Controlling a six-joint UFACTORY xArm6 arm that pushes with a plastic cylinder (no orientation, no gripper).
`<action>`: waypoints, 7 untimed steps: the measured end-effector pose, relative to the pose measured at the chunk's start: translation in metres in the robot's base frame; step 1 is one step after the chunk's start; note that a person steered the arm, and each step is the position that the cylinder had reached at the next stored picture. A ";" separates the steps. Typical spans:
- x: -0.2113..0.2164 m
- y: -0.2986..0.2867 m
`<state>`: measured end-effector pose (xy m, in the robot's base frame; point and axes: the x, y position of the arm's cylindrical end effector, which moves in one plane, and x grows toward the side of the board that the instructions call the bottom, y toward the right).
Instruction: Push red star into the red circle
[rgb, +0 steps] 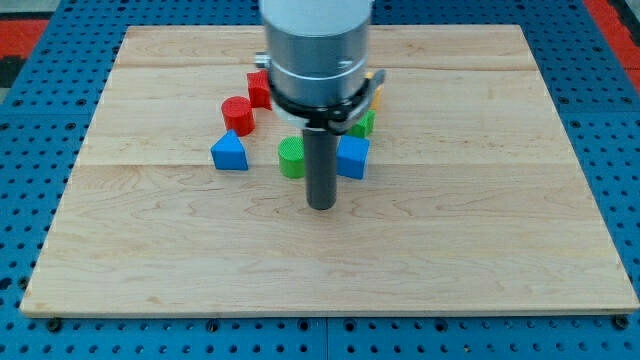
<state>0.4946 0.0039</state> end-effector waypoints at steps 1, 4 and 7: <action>0.000 -0.013; 0.024 0.057; 0.021 0.237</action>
<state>0.5154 0.2412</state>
